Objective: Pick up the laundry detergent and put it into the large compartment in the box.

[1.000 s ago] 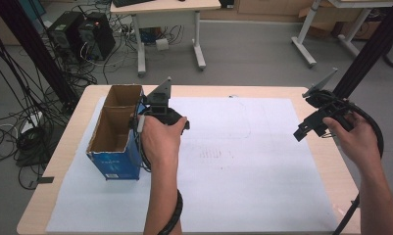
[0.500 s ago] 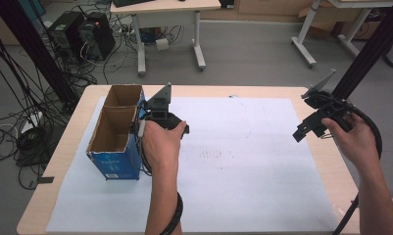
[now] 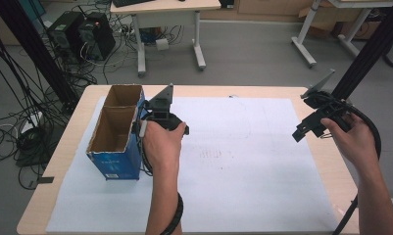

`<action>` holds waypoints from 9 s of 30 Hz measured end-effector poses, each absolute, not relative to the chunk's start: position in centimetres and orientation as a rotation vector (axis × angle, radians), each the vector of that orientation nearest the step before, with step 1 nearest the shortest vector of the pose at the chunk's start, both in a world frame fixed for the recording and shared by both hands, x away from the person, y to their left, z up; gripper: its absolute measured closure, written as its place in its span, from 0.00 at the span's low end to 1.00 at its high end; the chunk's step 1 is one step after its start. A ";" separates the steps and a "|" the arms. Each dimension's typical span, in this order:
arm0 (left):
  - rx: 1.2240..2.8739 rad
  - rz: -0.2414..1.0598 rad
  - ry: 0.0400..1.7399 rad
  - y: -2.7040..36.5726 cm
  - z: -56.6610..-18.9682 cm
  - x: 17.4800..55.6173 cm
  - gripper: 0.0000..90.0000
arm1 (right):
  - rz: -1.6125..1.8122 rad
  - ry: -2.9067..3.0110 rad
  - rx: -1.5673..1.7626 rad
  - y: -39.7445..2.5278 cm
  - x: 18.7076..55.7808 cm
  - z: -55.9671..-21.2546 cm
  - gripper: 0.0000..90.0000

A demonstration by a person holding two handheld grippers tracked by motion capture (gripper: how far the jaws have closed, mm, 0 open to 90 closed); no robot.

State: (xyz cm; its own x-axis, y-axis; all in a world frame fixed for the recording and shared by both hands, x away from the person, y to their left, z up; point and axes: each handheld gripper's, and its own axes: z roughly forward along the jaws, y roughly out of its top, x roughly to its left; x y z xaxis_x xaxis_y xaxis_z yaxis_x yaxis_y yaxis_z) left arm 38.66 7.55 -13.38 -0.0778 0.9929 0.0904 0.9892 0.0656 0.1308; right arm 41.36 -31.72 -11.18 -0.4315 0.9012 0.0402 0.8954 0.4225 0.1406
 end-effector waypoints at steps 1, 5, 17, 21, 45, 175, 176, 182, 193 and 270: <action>2.121 0.248 2.275 7.5 -13.4 38.7 0.15 | 0.215 2.616 1.652 -31.7 41.4 -11.2 0.05; 2.126 0.263 2.275 7.3 -13.5 38.6 0.19 | 0.220 2.614 1.651 -31.7 41.3 -11.2 0.05; 2.130 0.289 2.263 7.2 -13.9 38.4 0.30 | 0.222 2.621 1.643 -31.6 41.4 -11.2 0.05; 2.124 0.291 2.244 7.4 -13.9 38.1 0.32 | 0.220 2.627 1.639 -31.5 41.4 -11.2 0.05; 2.125 0.293 2.201 7.5 -13.7 37.5 0.42 | 0.243 2.625 1.633 -31.7 41.0 -11.0 0.05; 1.878 0.466 2.243 21.3 2.7 37.6 0.43 | 0.178 2.571 1.664 -29.2 42.0 -10.9 0.05; 1.888 0.464 2.240 21.3 2.3 37.7 0.43 | 0.177 2.569 1.667 -29.1 42.0 -10.9 0.05; 1.908 0.458 2.239 21.2 0.9 38.0 0.43 | 0.169 2.575 1.660 -28.9 42.0 -11.0 0.05; 1.931 0.435 2.236 21.2 -1.6 38.2 0.43 | 0.159 2.578 1.662 -28.6 42.0 -11.4 0.05; 2.049 0.305 2.269 21.2 -12.3 40.5 0.43 | 0.112 2.593 1.667 -28.2 41.8 -12.7 0.05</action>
